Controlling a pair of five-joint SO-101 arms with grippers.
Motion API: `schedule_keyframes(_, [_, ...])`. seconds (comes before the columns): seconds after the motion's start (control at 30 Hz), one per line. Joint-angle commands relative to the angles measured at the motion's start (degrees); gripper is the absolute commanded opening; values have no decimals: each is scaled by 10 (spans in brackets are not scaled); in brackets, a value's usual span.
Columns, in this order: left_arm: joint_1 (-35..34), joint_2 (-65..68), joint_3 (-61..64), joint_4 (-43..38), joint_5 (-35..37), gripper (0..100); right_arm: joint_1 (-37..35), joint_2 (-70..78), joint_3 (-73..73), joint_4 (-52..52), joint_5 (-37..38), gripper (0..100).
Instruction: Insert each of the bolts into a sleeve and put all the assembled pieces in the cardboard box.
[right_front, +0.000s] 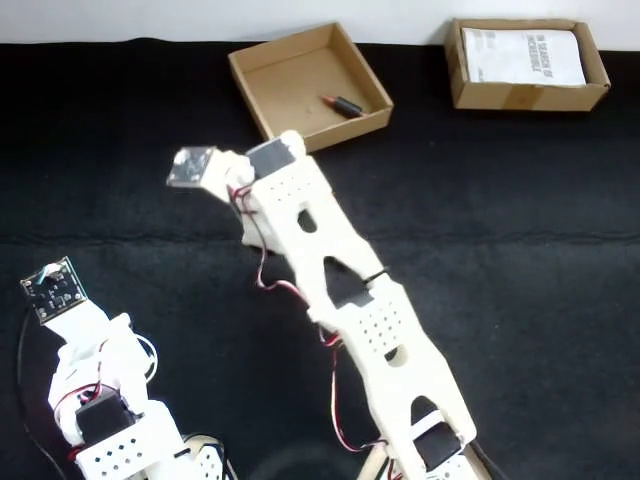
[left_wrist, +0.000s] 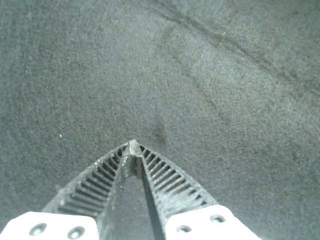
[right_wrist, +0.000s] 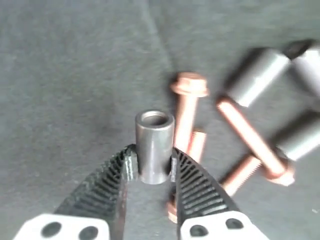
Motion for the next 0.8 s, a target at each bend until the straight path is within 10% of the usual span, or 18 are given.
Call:
schedule_keyframes(0.0, [-6, -2, 9, -11, -4, 10, 23, -79, -35, 9, -6, 8])
schedule_keyframes(0.77, [91, -1, 8, -22, 54, 10, 189, -806, 567, 9, -84, 7])
